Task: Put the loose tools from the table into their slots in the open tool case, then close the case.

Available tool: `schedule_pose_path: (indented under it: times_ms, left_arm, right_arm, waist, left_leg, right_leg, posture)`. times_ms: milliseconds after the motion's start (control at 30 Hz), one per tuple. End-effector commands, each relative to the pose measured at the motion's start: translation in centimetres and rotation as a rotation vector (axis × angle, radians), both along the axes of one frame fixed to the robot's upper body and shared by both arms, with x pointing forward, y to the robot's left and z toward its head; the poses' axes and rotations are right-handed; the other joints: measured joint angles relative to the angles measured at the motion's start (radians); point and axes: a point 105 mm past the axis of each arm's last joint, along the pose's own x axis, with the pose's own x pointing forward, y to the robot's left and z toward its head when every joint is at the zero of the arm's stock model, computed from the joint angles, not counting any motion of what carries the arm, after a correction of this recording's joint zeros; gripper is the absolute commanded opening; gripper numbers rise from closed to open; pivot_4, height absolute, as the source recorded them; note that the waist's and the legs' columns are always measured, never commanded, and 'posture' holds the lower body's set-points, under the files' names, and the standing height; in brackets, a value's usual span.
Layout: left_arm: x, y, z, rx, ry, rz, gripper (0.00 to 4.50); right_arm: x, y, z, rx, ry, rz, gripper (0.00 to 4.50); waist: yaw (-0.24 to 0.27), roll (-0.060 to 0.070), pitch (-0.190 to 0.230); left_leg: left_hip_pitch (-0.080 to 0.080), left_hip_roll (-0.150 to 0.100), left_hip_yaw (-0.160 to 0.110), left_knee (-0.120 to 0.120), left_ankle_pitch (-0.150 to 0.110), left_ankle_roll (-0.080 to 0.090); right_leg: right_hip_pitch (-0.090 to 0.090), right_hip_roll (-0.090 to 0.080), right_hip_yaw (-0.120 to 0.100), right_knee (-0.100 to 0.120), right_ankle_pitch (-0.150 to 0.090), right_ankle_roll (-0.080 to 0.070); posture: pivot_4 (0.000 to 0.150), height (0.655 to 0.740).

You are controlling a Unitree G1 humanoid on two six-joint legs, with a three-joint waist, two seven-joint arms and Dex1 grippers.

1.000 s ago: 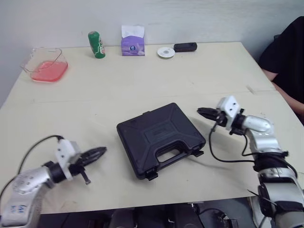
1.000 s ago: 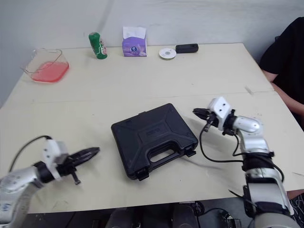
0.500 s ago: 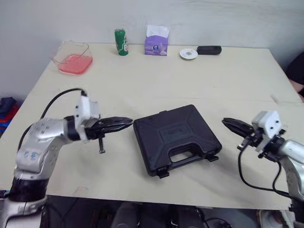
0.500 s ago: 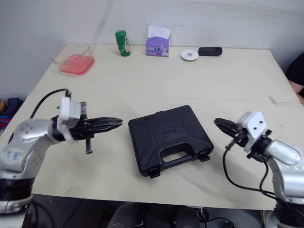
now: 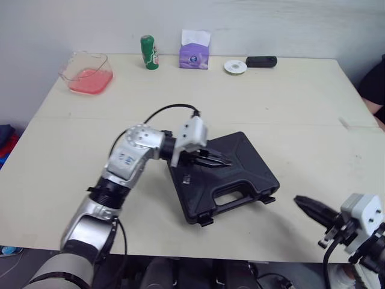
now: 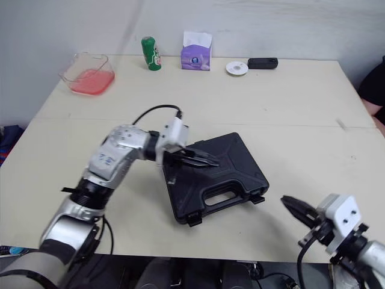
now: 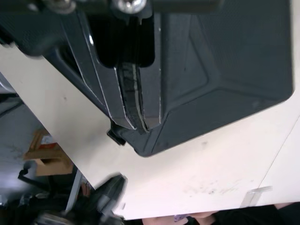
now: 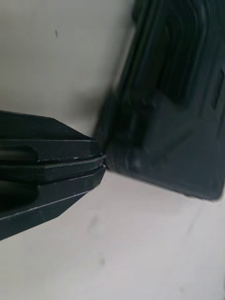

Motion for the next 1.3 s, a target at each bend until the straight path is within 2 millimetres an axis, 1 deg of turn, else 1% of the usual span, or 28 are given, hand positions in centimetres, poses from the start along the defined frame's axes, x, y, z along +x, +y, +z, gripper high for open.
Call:
schedule_pose_path:
  times_ms: [33, 133, 267, 400, 467, 500, 533, 600, 633, 667, 700, 767, 833, 900, 967, 1067, 1167, 1300]
  left_arm:
    - [0.6, -2.0, 0.4, 0.012, -0.068, 0.019, 0.0]
    - [0.6, -3.8, 0.1, 0.027, -0.071, 0.009, 0.0]
    - [1.0, -6.1, -1.3, 0.085, -0.105, 0.016, 0.0]
    - [1.4, -7.3, -2.2, 0.094, -0.048, 0.043, 0.0]
    - [1.3, -7.6, -3.3, 0.135, -0.041, 0.033, 0.0]
    - [1.4, -7.7, -4.3, 0.166, -0.03, 0.041, 0.0]
    - [1.5, -7.7, -5.9, 0.209, -0.011, 0.053, 0.0]
    - [1.6, -6.5, -10.4, 0.363, -0.013, 0.065, 0.0]
    - [1.5, -5.9, -11.7, 0.411, -0.008, 0.057, 0.0]
    - [1.4, -5.8, -12.4, 0.411, 0.033, 0.08, 0.0]
    - [1.1, -5.8, -12.6, 0.403, 0.066, 0.084, 0.0]
    - [0.4, -5.6, -13.4, 0.423, 0.083, 0.069, 0.0]
    - [0.0, -5.5, -13.8, 0.433, 0.096, 0.063, 0.0]
    - [-0.1, -5.3, -13.9, 0.433, 0.104, 0.073, 0.0]
    - [-0.1, -5.2, -13.9, 0.432, 0.112, 0.083, 0.0]
    - [-0.1, -5.0, -13.8, 0.431, 0.116, 0.091, 0.0]
    - [0.1, -5.0, -13.6, 0.43, 0.113, 0.101, 0.0]
    - [0.1, -4.7, -13.9, 0.448, 0.104, 0.094, 0.0]
  right_arm:
    - [0.1, 0.9, 0.3, -0.014, -0.013, 0.012, 0.02]
    - [0.3, 0.9, -0.3, -0.019, 0.023, 0.008, 0.02]
    - [-0.1, 1.2, -0.8, -0.02, 0.058, 0.033, 0.02]
    - [-0.1, 1.5, -1.4, -0.02, 0.076, 0.04, 0.02]
    - [0.0, 1.3, -1.6, -0.02, 0.089, 0.028, 0.02]
    - [0.0, 1.3, -1.9, -0.027, 0.1, 0.026, 0.02]
    - [-0.1, 1.2, -2.3, -0.03, 0.122, 0.021, 0.02]
    - [0.1, 1.0, -3.2, -0.043, 0.146, -0.001, 0.02]
    - [0.3, 0.9, -3.5, -0.044, 0.152, -0.015, 0.02]
    - [0.4, 1.1, -3.6, -0.048, 0.145, -0.009, 0.02]
    - [0.5, 1.1, -3.7, -0.054, 0.145, -0.002, 0.02]
    - [1.1, 1.0, -3.9, -0.069, 0.137, -0.01, 0.02]
    - [1.7, 0.8, -4.2, -0.079, 0.135, -0.02, 0.02]
    - [2.4, 1.0, -4.6, -0.081, 0.142, -0.013, 0.02]
    - [2.8, 1.2, -4.8, -0.075, 0.142, -0.005, 0.02]
    - [3.6, 1.5, -5.0, -0.073, 0.136, 0.007, 0.02]
    - [4.1, 2.0, -4.5, -0.051, 0.121, 0.032, 0.02]
    - [3.8, 2.9, -3.2, -0.019, 0.11, 0.085, 0.02]
  waist:
    - [0.002, 0.0, 0.0]
    - [0.007, 0.0, 0.0]
    - [0.009, 0.0, 0.0]
    - [0.008, 0.0, 0.0]
    - [0.008, 0.0, 0.0]
    - [0.008, 0.0, 0.0]
    - [0.008, -0.001, 0.0]
    - [0.009, -0.003, -0.003]
    - [0.009, -0.006, -0.008]
    - [0.009, -0.009, -0.013]
    - [0.008, -0.01, -0.02]
    - [0.007, -0.012, -0.03]
    - [0.007, -0.013, -0.04]
    - [0.007, -0.013, -0.042]
    - [0.007, -0.009, -0.045]
    - [0.007, -0.008, -0.047]
    - [0.009, -0.007, -0.048]
    - [0.007, -0.007, -0.048]
  left_leg:
    - [0.0, 0.0, 0.0, 0.0, 0.0, 0.0]
    - [0.0, 0.0, 0.0, 0.003, -0.001, 0.001]
    - [-0.001, 0.0, 0.0, 0.003, -0.002, 0.002]
    - [-0.002, 0.0, 0.0, 0.005, -0.003, 0.003]
    - [-0.002, 0.0, 0.0, 0.006, -0.003, 0.003]
    - [-0.002, 0.0, 0.0, 0.007, -0.003, 0.003]
    - [-0.002, 0.0, 0.0, 0.007, -0.004, 0.003]
    - [-0.002, 0.001, -0.001, 0.009, -0.006, 0.003]
    - [-0.002, 0.001, -0.001, 0.01, -0.007, 0.003]
    - [-0.001, 0.002, -0.001, 0.01, -0.007, 0.003]
    - [-0.001, 0.002, -0.001, 0.01, -0.008, 0.003]
    - [0.0, 0.003, -0.002, 0.01, -0.014, 0.01]
    - [0.0, 0.004, -0.003, 0.01, -0.016, 0.011]
    - [0.004, 0.005, -0.004, 0.01, -0.018, 0.01]
    - [0.013, 0.008, -0.004, 0.01, -0.023, 0.009]
    - [0.014, 0.011, -0.004, 0.01, -0.025, 0.008]
    - [0.014, 0.012, -0.004, 0.01, -0.025, 0.008]
    - [0.014, 0.012, -0.004, 0.01, -0.025, 0.008]
  right_leg:
    - [0.0, 0.0, 0.0, 0.0, 0.0, 0.0]
    - [-0.001, -0.001, 0.0, -0.002, 0.0, 0.0]
    - [-0.001, -0.001, 0.0, -0.004, 0.0, 0.0]
    - [-0.001, -0.001, 0.0, -0.004, 0.0, 0.0]
    - [-0.001, -0.001, 0.0, -0.003, 0.0, 0.0]
    - [-0.001, -0.001, 0.0, -0.002, 0.0, 0.0]
    - [-0.001, -0.001, 0.0, -0.002, 0.0, 0.0]
    - [0.0, -0.001, 0.0, -0.002, 0.0, 0.0]
    - [0.0, -0.001, 0.0, -0.002, 0.0, 0.0]
    - [0.001, -0.001, 0.0, -0.003, 0.0, 0.0]
    - [0.002, -0.001, 0.0, -0.004, 0.0, 0.0]
    - [0.004, -0.001, 0.001, -0.006, 0.0, 0.0]
    - [0.005, -0.001, 0.002, -0.008, 0.0, 0.0]
    - [0.01, -0.001, 0.002, -0.01, 0.0, -0.001]
    - [0.02, -0.001, 0.002, -0.015, -0.001, -0.001]
    - [0.023, -0.001, 0.002, -0.018, -0.001, -0.002]
    - [0.023, -0.001, 0.002, -0.017, -0.002, -0.003]
    - [0.023, 0.0, 0.002, -0.017, -0.002, -0.003]
  posture:
    - [0.15, 0.74]
    - [0.15, 0.74]
    - [0.15, 0.74]
    - [0.15, 0.74]
    - [0.15, 0.74]
    - [0.15, 0.74]
    - [0.15, 0.74]
    - [0.15, 0.74]
    - [0.15, 0.74]
    - [0.15, 0.74]
    - [0.15, 0.74]
    - [0.15, 0.74]
    - [0.15, 0.74]
    - [0.15, 0.74]
    - [0.15, 0.74]
    - [0.15, 0.74]
    - [0.15, 0.74]
    - [0.15, 0.74]
